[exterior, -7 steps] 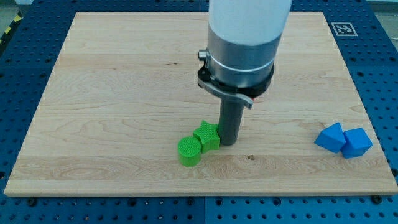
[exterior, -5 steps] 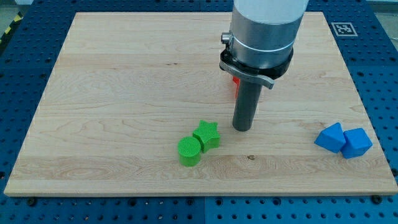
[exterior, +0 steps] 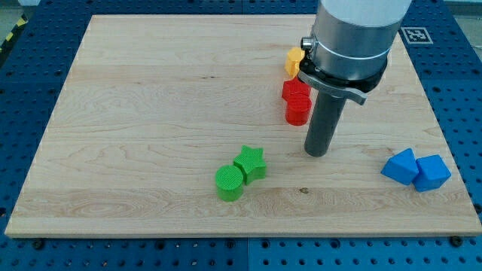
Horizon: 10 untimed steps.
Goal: Push the red star towards the left center
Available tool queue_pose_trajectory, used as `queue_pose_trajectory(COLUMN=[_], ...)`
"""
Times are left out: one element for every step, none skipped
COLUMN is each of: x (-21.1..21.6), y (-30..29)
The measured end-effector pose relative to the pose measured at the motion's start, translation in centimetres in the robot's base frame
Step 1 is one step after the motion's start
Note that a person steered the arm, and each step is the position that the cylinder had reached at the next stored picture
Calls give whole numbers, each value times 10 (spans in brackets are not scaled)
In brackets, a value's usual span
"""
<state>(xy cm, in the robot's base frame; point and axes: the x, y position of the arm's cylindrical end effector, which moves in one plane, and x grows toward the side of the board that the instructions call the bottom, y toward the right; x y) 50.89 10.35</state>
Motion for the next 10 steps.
queue_pose_trajectory(x=[-1, -13, -40, -71, -97, -98, -99, -99, -99, -99], y=[5, 22, 30, 30, 31, 27, 10, -7, -19, -60])
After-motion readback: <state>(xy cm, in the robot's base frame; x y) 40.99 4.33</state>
